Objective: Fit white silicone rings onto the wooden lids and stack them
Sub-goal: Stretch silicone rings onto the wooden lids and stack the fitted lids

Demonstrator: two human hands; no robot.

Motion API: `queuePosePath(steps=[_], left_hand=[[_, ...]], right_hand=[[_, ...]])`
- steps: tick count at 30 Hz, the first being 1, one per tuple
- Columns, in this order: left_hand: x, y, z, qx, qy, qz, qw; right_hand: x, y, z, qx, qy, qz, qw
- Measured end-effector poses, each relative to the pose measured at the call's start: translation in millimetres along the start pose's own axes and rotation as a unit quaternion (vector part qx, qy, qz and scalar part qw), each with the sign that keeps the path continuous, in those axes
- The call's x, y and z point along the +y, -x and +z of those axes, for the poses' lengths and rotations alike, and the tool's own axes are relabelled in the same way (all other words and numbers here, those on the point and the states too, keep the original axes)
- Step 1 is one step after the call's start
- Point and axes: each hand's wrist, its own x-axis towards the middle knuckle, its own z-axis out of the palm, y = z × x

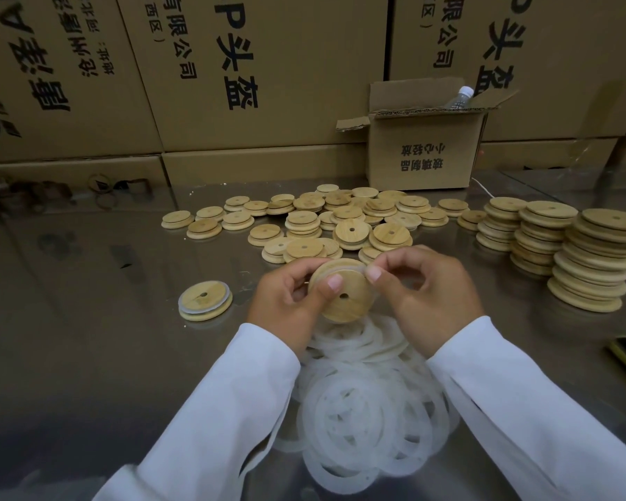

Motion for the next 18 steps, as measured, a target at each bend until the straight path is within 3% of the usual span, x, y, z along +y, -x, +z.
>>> queuePosePath(steps=[11,18], left_hand=[[-5.2,-0.9,2.7,0.041,0.103,-0.079,0.991],[-3.2,-1.0,1.3,0.042,0.102,-0.094,0.989]], right_hand=[[7.7,5.0,5.2,0.024,-0.048,-0.001,0.999],[8.1,2.6,1.5,0.007,-0.024,0.014,1.0]])
